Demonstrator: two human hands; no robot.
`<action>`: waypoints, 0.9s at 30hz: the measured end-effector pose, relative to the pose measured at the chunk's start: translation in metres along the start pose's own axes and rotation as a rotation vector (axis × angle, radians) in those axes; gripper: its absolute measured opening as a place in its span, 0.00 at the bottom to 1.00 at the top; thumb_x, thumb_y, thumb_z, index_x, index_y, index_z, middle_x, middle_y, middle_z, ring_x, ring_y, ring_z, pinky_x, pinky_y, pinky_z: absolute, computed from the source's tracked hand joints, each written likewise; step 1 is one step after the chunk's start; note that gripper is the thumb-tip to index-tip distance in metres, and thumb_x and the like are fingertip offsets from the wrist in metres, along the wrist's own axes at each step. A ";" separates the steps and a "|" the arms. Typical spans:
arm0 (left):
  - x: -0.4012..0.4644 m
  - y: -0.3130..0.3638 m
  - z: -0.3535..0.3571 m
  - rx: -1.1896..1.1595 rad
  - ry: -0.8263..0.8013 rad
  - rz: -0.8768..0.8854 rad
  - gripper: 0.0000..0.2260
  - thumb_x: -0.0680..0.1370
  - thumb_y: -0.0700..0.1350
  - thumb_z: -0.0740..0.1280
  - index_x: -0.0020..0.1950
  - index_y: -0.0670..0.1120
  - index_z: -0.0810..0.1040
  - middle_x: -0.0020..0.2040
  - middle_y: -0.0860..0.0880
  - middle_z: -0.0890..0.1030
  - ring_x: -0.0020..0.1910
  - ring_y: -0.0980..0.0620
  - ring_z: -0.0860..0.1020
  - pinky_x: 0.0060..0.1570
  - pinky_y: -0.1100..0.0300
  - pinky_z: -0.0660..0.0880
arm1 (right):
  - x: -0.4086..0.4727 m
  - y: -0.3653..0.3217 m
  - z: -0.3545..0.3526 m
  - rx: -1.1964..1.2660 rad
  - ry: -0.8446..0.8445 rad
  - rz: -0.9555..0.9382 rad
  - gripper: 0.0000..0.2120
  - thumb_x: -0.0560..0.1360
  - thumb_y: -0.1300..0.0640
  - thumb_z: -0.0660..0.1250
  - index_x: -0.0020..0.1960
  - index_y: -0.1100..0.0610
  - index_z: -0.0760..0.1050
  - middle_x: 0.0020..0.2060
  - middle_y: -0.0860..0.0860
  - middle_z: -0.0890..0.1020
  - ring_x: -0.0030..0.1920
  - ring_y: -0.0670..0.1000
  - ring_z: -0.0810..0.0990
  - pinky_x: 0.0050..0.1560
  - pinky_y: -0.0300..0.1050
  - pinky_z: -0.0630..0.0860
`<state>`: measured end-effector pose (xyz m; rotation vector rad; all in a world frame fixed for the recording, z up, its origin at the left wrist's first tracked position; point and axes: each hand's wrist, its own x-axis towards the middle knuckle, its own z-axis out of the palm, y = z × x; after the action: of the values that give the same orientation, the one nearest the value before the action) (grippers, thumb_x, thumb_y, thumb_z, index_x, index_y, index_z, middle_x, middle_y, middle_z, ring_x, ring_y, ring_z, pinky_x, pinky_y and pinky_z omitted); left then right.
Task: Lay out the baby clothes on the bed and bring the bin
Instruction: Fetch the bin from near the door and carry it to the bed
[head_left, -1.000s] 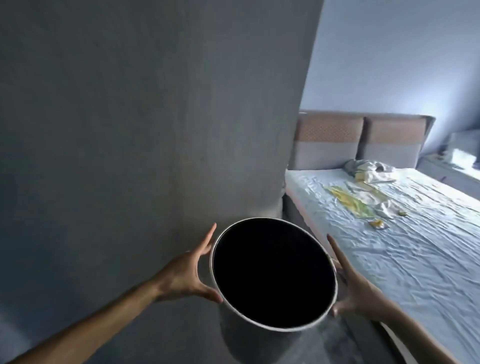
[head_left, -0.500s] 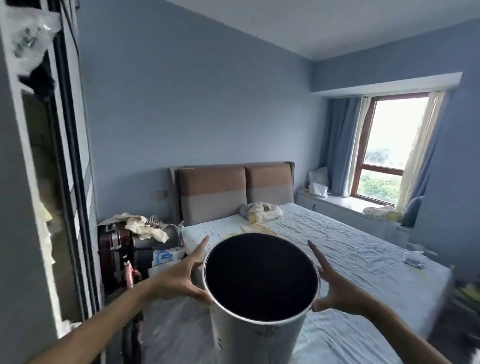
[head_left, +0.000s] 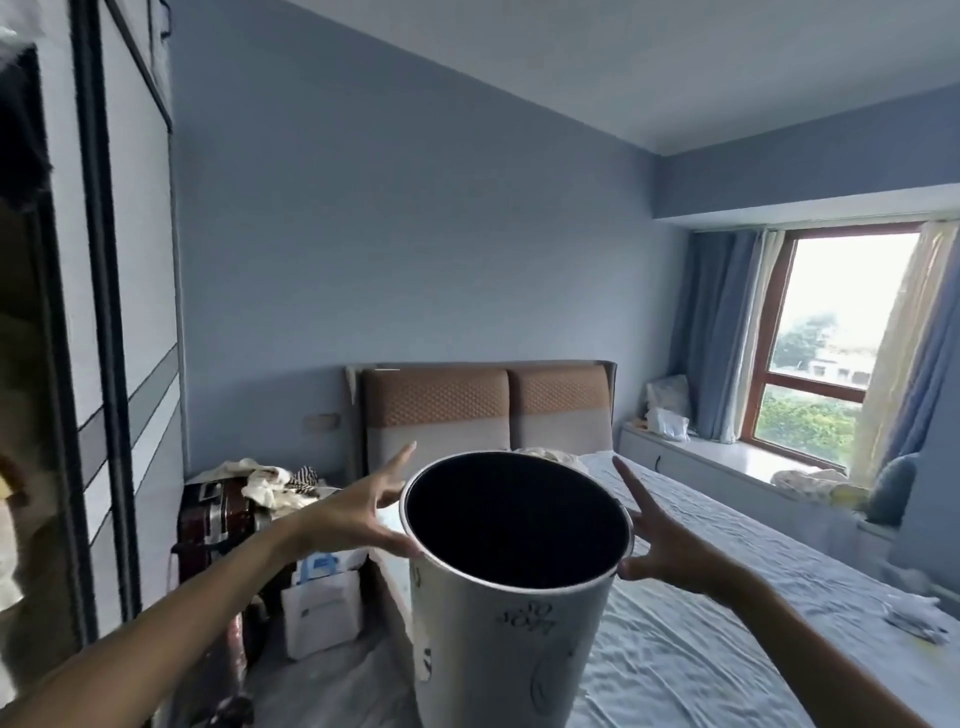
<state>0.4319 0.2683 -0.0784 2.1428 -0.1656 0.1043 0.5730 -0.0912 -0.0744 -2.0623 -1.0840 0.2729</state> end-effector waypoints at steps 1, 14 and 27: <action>0.011 -0.010 -0.010 -0.008 0.009 -0.005 0.59 0.61 0.52 0.81 0.76 0.61 0.40 0.73 0.49 0.68 0.72 0.54 0.65 0.68 0.51 0.68 | 0.022 0.005 0.001 -0.006 -0.004 -0.012 0.62 0.53 0.30 0.75 0.72 0.34 0.34 0.68 0.36 0.67 0.68 0.34 0.65 0.69 0.42 0.61; 0.146 -0.127 -0.176 0.063 0.085 -0.075 0.58 0.56 0.60 0.80 0.74 0.64 0.43 0.75 0.53 0.63 0.73 0.59 0.61 0.69 0.60 0.62 | 0.310 0.046 0.016 0.039 -0.061 -0.060 0.59 0.58 0.42 0.79 0.71 0.33 0.37 0.75 0.49 0.59 0.74 0.47 0.62 0.59 0.25 0.68; 0.260 -0.253 -0.294 0.113 0.223 -0.246 0.59 0.58 0.57 0.78 0.77 0.56 0.41 0.77 0.46 0.58 0.75 0.52 0.58 0.67 0.65 0.63 | 0.587 0.115 0.058 0.163 -0.274 -0.167 0.68 0.53 0.37 0.79 0.76 0.43 0.34 0.69 0.45 0.68 0.66 0.38 0.70 0.65 0.36 0.69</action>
<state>0.7258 0.6314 -0.0912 2.2277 0.2388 0.2116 0.9743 0.3558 -0.1053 -1.8132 -1.3431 0.5534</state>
